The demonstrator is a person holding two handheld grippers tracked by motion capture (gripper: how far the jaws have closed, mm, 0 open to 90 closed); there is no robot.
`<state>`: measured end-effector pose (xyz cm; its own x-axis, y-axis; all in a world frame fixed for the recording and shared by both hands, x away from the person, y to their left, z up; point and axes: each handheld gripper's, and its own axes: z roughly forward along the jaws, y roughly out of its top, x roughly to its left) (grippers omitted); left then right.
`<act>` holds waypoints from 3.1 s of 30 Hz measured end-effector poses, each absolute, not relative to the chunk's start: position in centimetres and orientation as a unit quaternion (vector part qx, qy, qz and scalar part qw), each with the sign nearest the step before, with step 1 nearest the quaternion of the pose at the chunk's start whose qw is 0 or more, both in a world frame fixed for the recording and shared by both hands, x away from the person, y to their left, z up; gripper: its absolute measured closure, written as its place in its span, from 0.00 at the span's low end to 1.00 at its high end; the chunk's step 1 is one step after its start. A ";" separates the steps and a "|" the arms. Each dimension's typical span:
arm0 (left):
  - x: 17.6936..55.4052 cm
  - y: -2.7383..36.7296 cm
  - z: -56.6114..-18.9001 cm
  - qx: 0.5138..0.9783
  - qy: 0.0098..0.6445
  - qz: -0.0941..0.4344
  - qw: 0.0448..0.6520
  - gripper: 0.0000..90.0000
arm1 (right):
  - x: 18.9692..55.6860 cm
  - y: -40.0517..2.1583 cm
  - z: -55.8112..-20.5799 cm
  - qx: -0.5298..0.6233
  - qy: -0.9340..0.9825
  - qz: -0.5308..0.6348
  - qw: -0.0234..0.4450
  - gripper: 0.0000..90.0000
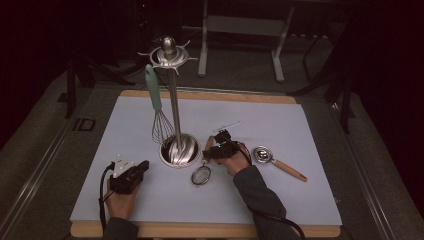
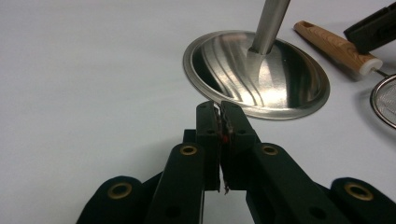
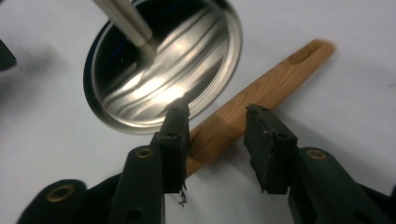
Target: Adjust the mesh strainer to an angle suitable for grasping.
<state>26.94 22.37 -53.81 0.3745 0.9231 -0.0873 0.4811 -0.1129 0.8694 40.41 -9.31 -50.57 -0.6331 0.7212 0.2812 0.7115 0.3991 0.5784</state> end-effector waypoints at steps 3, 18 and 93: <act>26.9 22.4 -53.8 0.702 0.500 0.250 0.440 0.97 | 40.4 -9.1 -50.6 0.449 0.828 0.335 0.003 0.62; 26.9 22.3 -53.8 0.703 0.500 0.251 0.440 0.96 | 41.0 -8.4 -50.5 0.480 0.820 0.312 -0.014 0.58; 26.9 22.3 -53.8 0.701 0.500 0.254 0.441 0.94 | 41.8 -7.2 -51.6 0.479 0.821 0.280 -0.134 0.68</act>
<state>26.85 22.33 -53.81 0.3714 0.9246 -0.0847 0.4761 -0.1113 0.8723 41.76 -7.20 -51.56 -0.5045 0.7113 0.4895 0.8621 0.3833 0.3316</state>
